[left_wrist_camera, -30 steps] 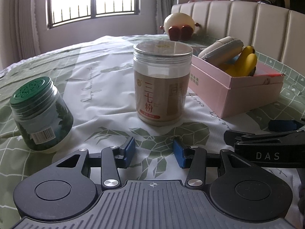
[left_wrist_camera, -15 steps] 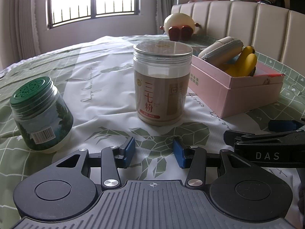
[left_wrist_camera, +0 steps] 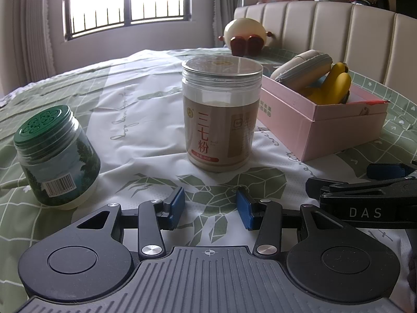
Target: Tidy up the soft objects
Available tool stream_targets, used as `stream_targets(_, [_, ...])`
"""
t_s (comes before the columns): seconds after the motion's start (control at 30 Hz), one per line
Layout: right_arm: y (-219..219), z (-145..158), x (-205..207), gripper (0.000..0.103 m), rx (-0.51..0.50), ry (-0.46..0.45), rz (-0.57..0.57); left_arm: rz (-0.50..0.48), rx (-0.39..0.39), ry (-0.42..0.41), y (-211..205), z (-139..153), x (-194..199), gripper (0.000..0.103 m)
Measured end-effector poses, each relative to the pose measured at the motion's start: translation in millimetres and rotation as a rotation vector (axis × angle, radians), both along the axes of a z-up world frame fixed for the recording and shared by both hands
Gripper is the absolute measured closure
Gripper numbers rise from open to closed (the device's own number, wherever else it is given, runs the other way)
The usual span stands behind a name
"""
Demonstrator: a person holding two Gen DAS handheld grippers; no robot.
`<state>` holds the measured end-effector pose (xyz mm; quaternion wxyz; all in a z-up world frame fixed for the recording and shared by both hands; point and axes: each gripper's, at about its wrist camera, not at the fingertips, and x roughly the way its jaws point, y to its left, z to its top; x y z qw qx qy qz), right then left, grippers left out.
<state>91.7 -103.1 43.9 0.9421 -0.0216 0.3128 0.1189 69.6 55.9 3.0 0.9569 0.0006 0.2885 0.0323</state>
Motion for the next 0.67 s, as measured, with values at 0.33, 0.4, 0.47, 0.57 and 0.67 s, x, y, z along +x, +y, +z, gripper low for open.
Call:
stream_targets(0.33, [-0.1,-0.2,0.0,0.003,0.000,-0.001,0.000,0.000,0.000,0.000,-0.3,-0.2,0.0,0.054])
stream_targets(0.4, [-0.1,-0.2,0.0,0.003,0.000,0.000,0.000,0.000,0.001,0.000,-0.4,-0.2,0.0,0.054])
stream_targets(0.47, [0.1,-0.4,0.0,0.003,0.000,0.000,0.000,0.000,0.002,0.000,-0.2,-0.3,0.0,0.054])
stream_targets(0.57, [-0.1,-0.4,0.1,0.003,0.001,0.000,0.000,0.000,0.005,0.000,0.3,0.3,-0.2,0.054])
stream_targets(0.67, [0.6,-0.1,-0.2,0.003,-0.003,-0.001,-0.001,0.001,0.002,0.000,1.0,0.5,-0.3,0.054])
